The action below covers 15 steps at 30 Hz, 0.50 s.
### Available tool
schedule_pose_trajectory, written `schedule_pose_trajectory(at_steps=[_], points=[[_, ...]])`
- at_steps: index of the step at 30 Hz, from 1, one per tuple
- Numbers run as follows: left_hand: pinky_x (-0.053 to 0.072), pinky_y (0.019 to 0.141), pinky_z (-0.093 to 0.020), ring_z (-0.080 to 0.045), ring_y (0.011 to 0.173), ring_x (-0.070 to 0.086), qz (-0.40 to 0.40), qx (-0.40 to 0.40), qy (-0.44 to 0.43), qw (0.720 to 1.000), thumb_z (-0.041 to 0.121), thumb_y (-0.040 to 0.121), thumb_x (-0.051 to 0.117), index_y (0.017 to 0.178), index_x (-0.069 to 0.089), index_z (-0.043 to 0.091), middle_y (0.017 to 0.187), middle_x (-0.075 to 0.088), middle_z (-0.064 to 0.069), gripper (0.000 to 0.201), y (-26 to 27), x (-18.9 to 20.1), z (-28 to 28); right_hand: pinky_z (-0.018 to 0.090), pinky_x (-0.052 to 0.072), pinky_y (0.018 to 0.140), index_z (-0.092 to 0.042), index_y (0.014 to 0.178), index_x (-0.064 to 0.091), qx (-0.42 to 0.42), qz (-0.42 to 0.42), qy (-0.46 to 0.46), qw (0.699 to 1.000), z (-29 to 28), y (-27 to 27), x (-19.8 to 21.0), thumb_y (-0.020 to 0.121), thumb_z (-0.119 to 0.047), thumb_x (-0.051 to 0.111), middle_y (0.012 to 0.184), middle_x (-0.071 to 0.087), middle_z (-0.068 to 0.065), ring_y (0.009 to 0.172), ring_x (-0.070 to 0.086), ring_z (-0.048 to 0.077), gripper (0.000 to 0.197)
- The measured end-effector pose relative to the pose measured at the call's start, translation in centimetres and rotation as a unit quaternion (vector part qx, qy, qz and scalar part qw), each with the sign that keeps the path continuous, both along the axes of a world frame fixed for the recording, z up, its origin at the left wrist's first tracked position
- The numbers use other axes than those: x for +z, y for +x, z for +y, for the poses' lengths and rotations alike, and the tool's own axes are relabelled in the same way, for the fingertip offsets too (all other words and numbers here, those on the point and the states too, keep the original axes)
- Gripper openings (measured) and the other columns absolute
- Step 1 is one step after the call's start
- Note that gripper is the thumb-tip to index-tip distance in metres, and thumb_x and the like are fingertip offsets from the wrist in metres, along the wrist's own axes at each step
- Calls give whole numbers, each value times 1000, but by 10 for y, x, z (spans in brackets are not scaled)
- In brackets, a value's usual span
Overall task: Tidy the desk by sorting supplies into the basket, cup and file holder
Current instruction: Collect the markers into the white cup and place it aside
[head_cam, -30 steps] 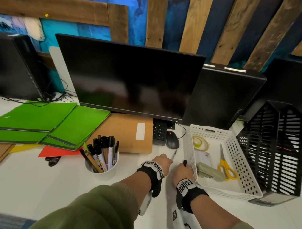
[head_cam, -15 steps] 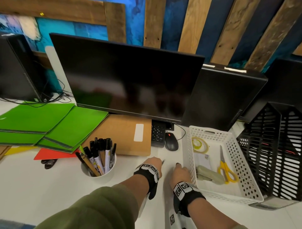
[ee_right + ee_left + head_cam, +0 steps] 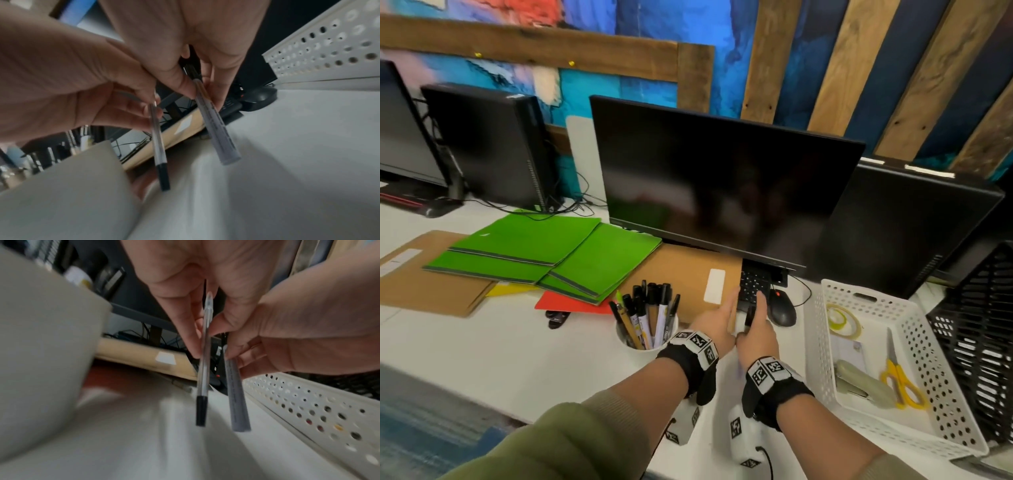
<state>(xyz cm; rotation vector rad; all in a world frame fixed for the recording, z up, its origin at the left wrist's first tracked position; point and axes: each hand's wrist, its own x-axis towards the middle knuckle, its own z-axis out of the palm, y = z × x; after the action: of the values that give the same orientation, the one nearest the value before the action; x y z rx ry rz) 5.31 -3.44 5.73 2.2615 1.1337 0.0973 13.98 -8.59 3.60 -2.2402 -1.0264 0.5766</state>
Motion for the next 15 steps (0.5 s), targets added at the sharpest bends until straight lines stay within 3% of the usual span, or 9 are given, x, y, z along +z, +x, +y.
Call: schedule_pose_trajectory(at_steps=[4,7,9,12,15], points=[[52,70,-34,-31,86,65,-68,58,29,996,14,86,52,147,5,33,110,64,-11,80,-34,22,9,30,53,68,-34,144,19,9,22,112,993,10,-23,20,91,-7,49,120,56,8,83,58,18,67],[55,74,-37,-27,78,64,-115,121,48,985,8,83,51,145,5,38,99,65,-10,83,-61,35,17,33,52,81,-32,138,28,1,44,202,978,21,-39,33,91,-5,47,124,54,5,91,60,18,57],[52,69,-32,-24,70,60,-146,155,53,975,7,83,51,145,5,40,92,66,-10,84,-76,39,22,30,51,82,-33,136,28,6,58,243,968,28,-49,38,92,-8,47,121,56,3,93,61,17,54],[46,66,-29,-26,71,59,-161,202,72,963,12,86,52,144,6,44,103,65,-10,80,-94,43,25,28,49,79,-32,134,31,29,50,284,957,34,-66,44,93,-12,49,106,57,-2,88,58,14,49],[44,67,-27,-30,86,62,-147,214,99,961,12,88,52,146,9,39,118,61,-9,78,-105,37,25,25,47,75,-28,135,34,58,54,279,957,37,-80,45,94,-11,48,102,57,-4,86,58,13,47]])
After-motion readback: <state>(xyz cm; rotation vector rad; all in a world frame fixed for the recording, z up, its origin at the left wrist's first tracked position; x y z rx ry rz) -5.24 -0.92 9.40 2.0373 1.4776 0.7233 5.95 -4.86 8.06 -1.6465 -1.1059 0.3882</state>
